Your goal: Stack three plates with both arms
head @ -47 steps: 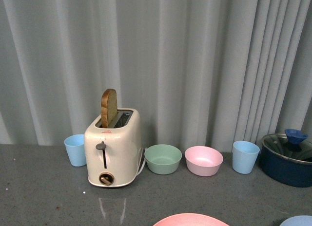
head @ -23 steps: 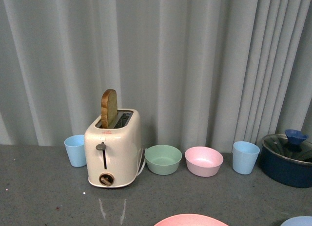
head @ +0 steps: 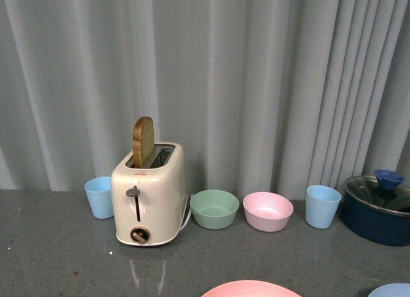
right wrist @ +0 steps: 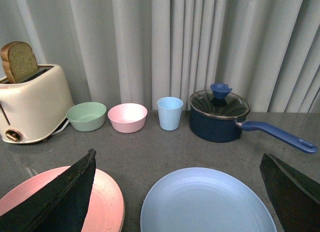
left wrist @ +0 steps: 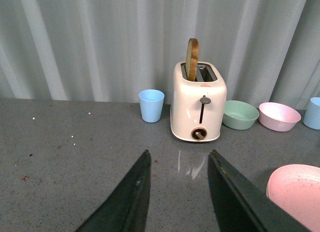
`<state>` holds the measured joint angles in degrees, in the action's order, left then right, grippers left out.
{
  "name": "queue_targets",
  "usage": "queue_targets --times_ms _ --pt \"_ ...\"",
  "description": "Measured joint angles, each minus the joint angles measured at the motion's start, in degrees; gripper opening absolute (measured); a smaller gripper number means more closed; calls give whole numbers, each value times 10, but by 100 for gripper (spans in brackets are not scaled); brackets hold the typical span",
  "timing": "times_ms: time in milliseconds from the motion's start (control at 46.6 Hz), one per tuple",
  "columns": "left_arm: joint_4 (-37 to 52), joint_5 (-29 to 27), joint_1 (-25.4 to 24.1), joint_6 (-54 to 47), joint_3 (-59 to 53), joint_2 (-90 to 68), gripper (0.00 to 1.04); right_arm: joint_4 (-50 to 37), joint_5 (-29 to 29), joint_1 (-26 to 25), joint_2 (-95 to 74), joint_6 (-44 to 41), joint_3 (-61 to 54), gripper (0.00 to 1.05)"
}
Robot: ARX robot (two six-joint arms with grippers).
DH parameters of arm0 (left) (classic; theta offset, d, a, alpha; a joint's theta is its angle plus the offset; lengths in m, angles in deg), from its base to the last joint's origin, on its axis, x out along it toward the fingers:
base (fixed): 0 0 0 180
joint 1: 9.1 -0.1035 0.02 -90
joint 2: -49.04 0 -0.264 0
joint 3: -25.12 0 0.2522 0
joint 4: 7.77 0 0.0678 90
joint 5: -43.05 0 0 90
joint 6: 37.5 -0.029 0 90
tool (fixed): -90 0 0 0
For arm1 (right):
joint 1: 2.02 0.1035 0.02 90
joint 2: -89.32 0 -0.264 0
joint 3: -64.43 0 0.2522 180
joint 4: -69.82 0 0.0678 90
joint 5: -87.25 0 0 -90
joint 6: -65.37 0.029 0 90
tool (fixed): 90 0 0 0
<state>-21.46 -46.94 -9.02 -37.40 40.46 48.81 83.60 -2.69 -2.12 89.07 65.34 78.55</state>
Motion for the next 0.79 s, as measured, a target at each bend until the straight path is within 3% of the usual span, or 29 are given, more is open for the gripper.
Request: queue_targets --times_ms 107,129,150,215,301,344,429,472,601,666,794 --pt "0 0 0 0 0 0 62 0 0 0 0 0 0 97" --pt "0 0 0 0 0 0 67 -7 -36 12 -6 -8 0 97" --pt "0 0 0 0 0 0 73 -26 -115 37 -20 -27 1 97" --pt "0 -2 0 0 0 0 82 -53 -268 83 -56 -67 15 97" --pt "0 0 0 0 0 0 96 -94 -313 71 -101 -88 35 97" --pt "0 0 0 0 0 0 100 -130 -290 39 -137 -91 49 97" --pt "0 0 0 0 0 0 97 -207 -220 -35 -222 -87 77 97" --pt "0 0 0 0 0 0 98 -264 -146 -101 -315 -68 110 97" --pt "0 0 0 0 0 0 98 -334 -30 -214 -536 -10 204 97" --pt "0 0 0 0 0 0 98 -320 12 -261 -679 27 282 97" --pt "0 0 0 0 0 0 98 -245 46 -290 -829 49 384 97"
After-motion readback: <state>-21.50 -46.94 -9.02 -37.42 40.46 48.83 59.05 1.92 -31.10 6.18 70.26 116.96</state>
